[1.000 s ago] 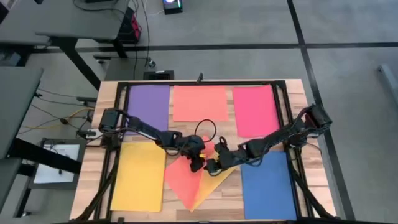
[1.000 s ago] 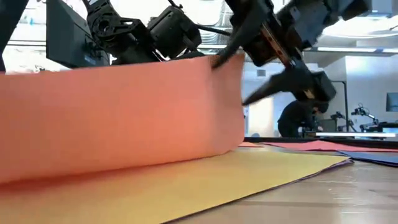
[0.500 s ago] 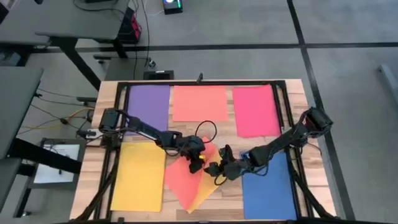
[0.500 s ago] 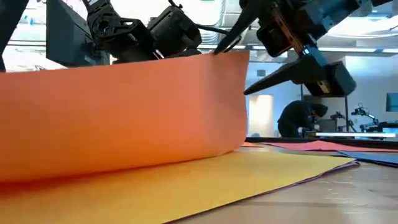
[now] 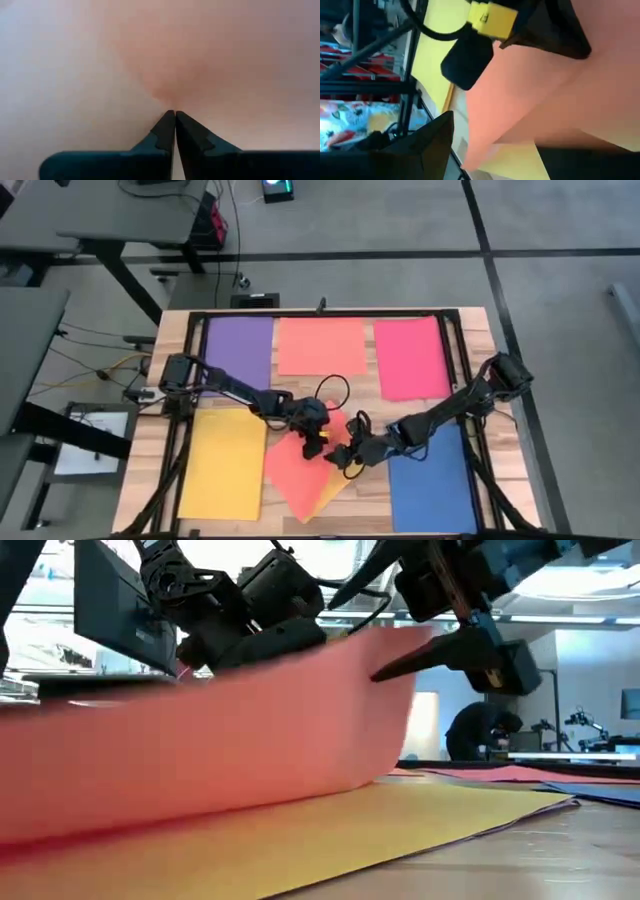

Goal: Organize paper
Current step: Stack the orange paper on top of the other orange paper

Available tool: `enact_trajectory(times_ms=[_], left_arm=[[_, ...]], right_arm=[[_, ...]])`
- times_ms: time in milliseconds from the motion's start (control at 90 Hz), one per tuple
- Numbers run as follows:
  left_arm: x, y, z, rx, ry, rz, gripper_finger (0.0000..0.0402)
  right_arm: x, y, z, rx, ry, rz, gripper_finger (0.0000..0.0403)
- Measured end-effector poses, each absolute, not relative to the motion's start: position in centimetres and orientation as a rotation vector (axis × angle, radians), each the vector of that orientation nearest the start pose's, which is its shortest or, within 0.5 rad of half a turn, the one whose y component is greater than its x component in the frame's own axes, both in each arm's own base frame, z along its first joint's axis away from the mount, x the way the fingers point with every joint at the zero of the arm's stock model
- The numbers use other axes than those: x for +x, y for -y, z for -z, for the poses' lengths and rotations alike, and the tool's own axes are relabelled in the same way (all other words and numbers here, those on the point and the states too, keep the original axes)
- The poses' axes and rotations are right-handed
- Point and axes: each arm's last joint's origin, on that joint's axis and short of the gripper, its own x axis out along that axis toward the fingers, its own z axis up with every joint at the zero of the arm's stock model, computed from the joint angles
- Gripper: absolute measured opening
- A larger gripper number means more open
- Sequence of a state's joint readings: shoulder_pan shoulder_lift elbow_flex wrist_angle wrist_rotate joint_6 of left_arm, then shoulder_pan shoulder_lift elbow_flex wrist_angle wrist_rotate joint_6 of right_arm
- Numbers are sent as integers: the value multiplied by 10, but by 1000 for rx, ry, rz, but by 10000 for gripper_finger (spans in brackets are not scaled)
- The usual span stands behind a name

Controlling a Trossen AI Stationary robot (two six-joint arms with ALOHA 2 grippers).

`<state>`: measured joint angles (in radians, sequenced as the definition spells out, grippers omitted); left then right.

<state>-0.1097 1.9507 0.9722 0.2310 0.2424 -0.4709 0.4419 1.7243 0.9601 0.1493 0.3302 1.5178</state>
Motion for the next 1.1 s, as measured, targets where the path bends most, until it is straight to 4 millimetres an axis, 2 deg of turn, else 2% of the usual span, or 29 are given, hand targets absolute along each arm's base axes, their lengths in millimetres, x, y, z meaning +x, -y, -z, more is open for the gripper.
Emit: enact_trajectory(times_ms=[278, 511, 633, 756, 789, 833, 967, 1100], left_arm=[[372, 48, -114, -494, -816, 154, 0], [372, 48, -114, -494, -816, 154, 0], [372, 48, -114, -488, -815, 157, 0], [370, 48, -118, -446, -818, 187, 0], [369, 48, -121, -436, -820, 192, 0], [367, 48, -128, -422, -818, 198, 0], [356, 44, -159, -355, -795, 224, 0], [335, 33, -196, -273, -798, 235, 0]], right_arm=[[314, -135, -168, 1345, -510, 647, 249], [309, -132, -164, 1332, -533, 716, 237], [310, -130, -164, 1272, -556, 689, 174], [310, -131, -164, 1185, -584, 653, 60], [310, -131, -164, 1157, -593, 641, 31], [310, -131, -164, 1126, -605, 627, 15], [310, -129, -166, 1081, -639, 590, 3], [312, -121, -174, 1062, -673, 535, 0]])
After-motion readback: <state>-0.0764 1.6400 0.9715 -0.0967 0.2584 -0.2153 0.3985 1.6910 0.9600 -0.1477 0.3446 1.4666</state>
